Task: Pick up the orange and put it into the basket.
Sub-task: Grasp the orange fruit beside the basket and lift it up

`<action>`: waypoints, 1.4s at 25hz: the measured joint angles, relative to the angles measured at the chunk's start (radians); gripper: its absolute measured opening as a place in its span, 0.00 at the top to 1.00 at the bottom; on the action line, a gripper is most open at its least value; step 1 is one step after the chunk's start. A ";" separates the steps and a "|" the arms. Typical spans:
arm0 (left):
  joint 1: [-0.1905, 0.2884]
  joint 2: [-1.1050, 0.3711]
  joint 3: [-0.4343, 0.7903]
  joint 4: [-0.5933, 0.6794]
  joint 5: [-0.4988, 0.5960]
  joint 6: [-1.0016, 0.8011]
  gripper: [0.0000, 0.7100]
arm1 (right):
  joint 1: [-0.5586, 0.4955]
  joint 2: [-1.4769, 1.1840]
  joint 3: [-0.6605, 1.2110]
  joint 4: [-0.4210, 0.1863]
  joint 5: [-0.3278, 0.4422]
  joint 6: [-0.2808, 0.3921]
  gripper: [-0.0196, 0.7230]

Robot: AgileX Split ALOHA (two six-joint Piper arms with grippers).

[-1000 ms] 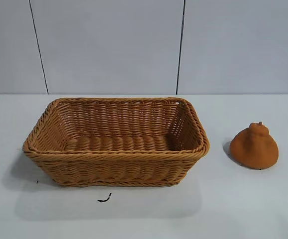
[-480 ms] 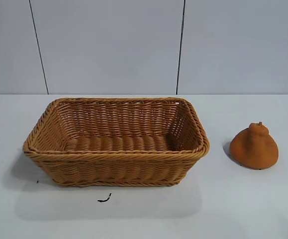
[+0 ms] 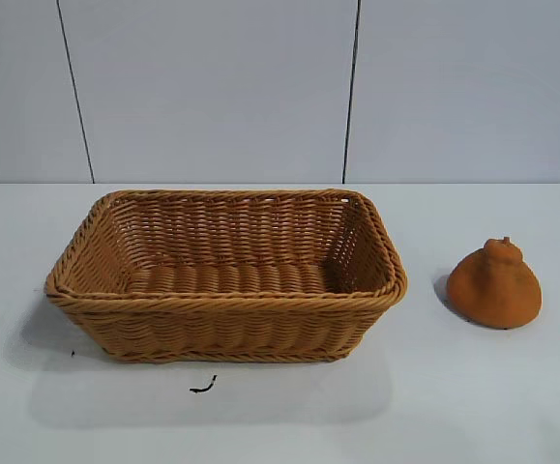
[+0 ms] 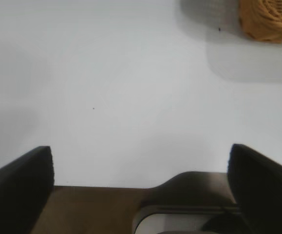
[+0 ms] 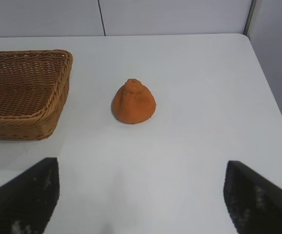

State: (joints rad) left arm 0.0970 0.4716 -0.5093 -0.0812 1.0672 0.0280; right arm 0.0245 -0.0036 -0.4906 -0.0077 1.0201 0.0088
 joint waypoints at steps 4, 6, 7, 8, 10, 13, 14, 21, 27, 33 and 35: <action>0.000 -0.122 0.002 0.003 -0.005 -0.001 0.02 | 0.000 0.000 0.000 0.000 0.000 0.000 0.12; 0.000 -0.171 0.002 0.005 -0.005 -0.001 0.02 | 0.000 0.000 0.000 0.000 0.000 0.000 0.12; 0.000 -0.197 0.002 0.005 -0.005 -0.001 0.02 | 0.000 0.000 0.000 0.000 0.000 0.000 0.12; 0.000 -0.218 0.002 0.005 -0.004 -0.001 0.02 | 0.000 0.000 0.000 0.000 0.000 0.000 0.12; 0.000 -0.257 0.002 0.005 -0.004 -0.001 0.02 | 0.000 0.000 0.000 0.000 0.000 0.000 0.12; 0.000 -0.297 0.002 0.005 -0.004 -0.001 0.02 | 0.000 0.000 0.000 0.000 -0.001 0.000 0.12; 0.000 -0.308 0.002 0.005 -0.004 0.000 0.02 | 0.000 0.000 0.000 0.000 -0.001 0.000 0.12; -0.087 -0.417 0.004 0.005 -0.004 0.000 0.02 | 0.000 0.000 0.000 0.000 -0.002 0.000 0.12; -0.109 -0.477 0.005 0.005 -0.003 0.000 0.02 | 0.000 0.000 0.000 0.001 -0.002 0.000 0.12; -0.109 -0.477 0.005 0.005 -0.003 0.000 0.02 | 0.000 0.123 -0.084 0.001 -0.065 0.000 0.12; -0.109 -0.477 0.005 0.005 -0.003 0.000 0.02 | 0.000 0.234 -0.133 0.001 -0.067 0.000 0.12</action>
State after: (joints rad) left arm -0.0119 -0.0054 -0.5046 -0.0758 1.0641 0.0283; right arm 0.0245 0.2300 -0.6237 -0.0068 0.9527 0.0088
